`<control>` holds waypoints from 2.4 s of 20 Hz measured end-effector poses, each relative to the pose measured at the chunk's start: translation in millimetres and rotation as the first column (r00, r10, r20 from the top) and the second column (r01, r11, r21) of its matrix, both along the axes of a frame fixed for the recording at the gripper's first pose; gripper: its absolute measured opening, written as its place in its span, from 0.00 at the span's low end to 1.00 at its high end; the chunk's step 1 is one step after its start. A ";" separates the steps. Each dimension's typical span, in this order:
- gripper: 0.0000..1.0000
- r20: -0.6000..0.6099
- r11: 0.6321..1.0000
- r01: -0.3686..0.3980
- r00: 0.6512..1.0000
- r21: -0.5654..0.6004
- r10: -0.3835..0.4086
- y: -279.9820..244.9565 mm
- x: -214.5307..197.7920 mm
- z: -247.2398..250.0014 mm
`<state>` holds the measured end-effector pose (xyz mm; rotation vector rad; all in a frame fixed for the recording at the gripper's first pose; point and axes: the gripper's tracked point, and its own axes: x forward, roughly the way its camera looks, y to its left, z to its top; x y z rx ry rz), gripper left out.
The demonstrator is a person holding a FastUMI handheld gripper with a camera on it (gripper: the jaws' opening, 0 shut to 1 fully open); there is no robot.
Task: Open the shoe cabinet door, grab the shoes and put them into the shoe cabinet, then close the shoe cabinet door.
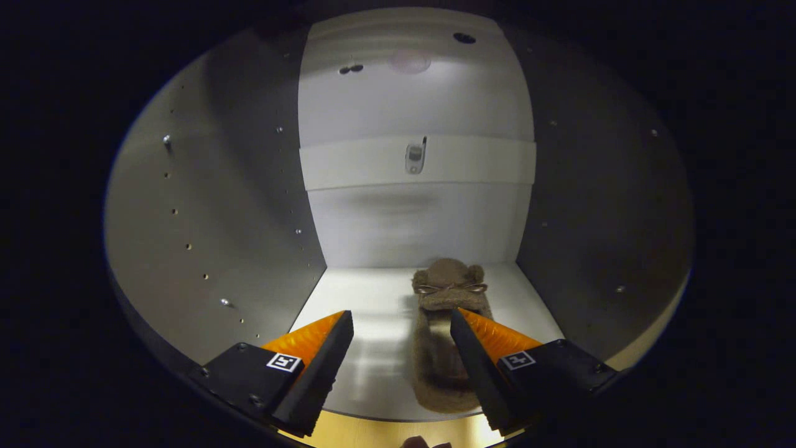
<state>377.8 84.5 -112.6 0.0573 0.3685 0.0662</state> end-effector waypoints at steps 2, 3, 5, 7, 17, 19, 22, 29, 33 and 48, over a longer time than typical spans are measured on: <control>1.00 0.068 1.000 0.007 0.998 0.004 -0.007 -5.2 -16.4 21.0; 1.00 0.101 1.000 0.008 0.995 0.002 -0.008 -7.6 -26.3 33.4; 0.99 0.164 1.000 -0.001 0.986 0.004 0.001 -8.9 -48.3 56.2; 0.99 0.220 1.000 -0.024 0.975 0.007 0.022 -8.5 -75.5 78.5; 0.99 0.368 0.998 -0.044 0.928 -0.037 0.055 -20.2 -235.8 146.4; 0.99 0.386 0.998 -0.053 0.921 -0.018 0.056 -24.8 -267.0 156.0; 0.99 0.391 0.998 -0.056 0.919 0.001 0.051 -37.4 -315.1 160.7; 0.99 0.378 0.999 -0.037 0.926 0.026 0.024 -91.4 -402.2 168.8; 0.99 0.369 0.999 -0.022 0.930 0.032 0.009 -124.8 -436.6 166.5; 0.97 0.329 0.987 0.157 0.931 0.038 -0.160 -304.9 -436.3 136.6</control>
